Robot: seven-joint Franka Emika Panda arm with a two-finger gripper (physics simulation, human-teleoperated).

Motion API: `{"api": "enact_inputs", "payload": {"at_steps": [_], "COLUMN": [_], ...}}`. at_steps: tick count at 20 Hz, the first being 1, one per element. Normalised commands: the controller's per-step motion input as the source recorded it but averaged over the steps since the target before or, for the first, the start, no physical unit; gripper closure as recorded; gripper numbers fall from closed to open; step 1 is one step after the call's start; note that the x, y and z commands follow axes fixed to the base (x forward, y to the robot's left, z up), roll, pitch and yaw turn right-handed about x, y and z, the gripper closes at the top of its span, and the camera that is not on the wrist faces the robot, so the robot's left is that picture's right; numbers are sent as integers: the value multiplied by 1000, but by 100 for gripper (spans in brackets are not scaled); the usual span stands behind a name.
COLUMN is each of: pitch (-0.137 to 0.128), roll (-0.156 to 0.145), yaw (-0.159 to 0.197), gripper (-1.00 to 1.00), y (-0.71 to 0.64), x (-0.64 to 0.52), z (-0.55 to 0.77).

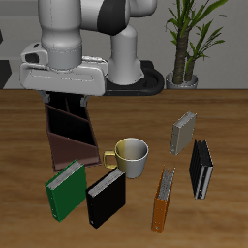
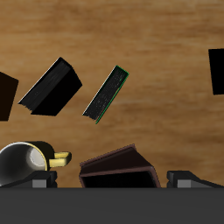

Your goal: Place the green book into the right desk caddy's front compartment

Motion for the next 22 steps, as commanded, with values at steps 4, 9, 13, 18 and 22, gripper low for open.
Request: {"api": "enact_inputs", "payload": {"at_steps": [4, 9, 13, 18, 22], "pitch": [-16, -28, -26, -45, -53], "roll": [-8, 13, 4, -31, -16], "yaw": [-69, -27, -67, -61, -63], "gripper": [-100, -100, -100, -100, -100], "y": [18, 59, -47, -128, -54], "x": [309, 315, 271, 191, 79], "z": [-154, -107, -155, -171, -146]}}
